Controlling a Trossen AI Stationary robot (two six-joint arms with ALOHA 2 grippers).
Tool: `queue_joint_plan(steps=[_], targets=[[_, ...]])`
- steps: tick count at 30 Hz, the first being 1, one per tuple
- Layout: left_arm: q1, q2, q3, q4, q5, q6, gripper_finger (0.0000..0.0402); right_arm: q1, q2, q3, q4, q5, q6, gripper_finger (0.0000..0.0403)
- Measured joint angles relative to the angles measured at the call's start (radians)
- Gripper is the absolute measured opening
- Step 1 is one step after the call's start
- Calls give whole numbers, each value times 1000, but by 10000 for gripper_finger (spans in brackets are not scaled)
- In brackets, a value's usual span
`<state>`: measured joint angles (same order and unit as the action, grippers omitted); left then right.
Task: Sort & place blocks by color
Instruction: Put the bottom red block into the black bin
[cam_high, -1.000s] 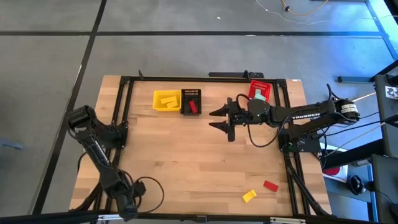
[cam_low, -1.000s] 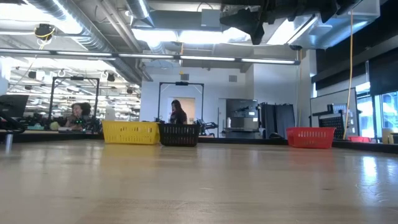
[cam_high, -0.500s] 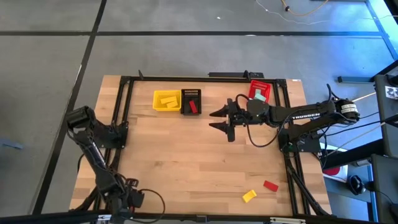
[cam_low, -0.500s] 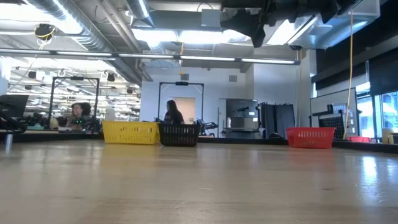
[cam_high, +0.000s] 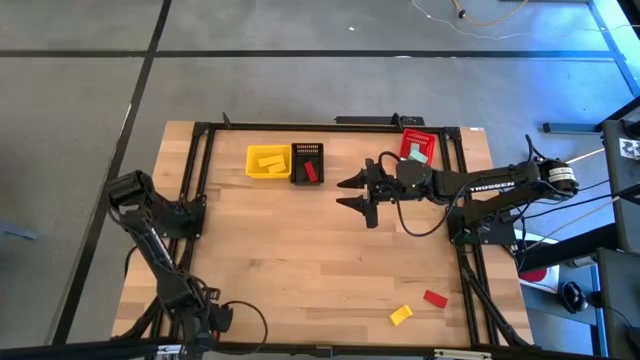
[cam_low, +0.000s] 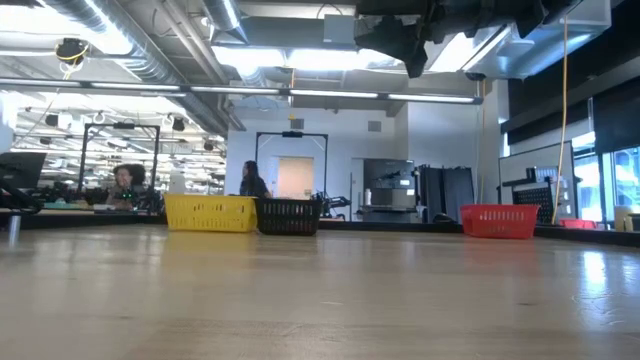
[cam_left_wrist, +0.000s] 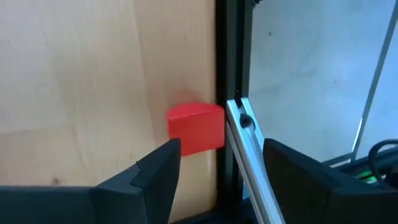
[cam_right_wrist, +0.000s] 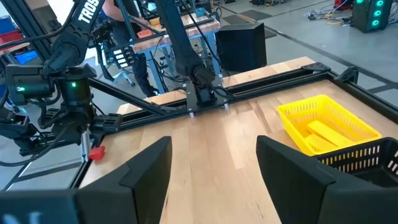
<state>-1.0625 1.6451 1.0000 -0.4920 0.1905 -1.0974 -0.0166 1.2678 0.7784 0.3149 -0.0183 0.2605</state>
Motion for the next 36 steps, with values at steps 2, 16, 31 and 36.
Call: queue_joint_plan(steps=[2,16,31,36], targets=[[10,0,0,4,-9,6,226,0,0,0,-1,0,0,236],[41,0,0,-1,-10,62,224,0,0,0,-6,0,0,236],[46,0,-16,-58,-23,136,303,0,0,0,-7,0,1,236],[48,0,-17,-54,-26,121,340,0,0,0,-7,0,1,236]])
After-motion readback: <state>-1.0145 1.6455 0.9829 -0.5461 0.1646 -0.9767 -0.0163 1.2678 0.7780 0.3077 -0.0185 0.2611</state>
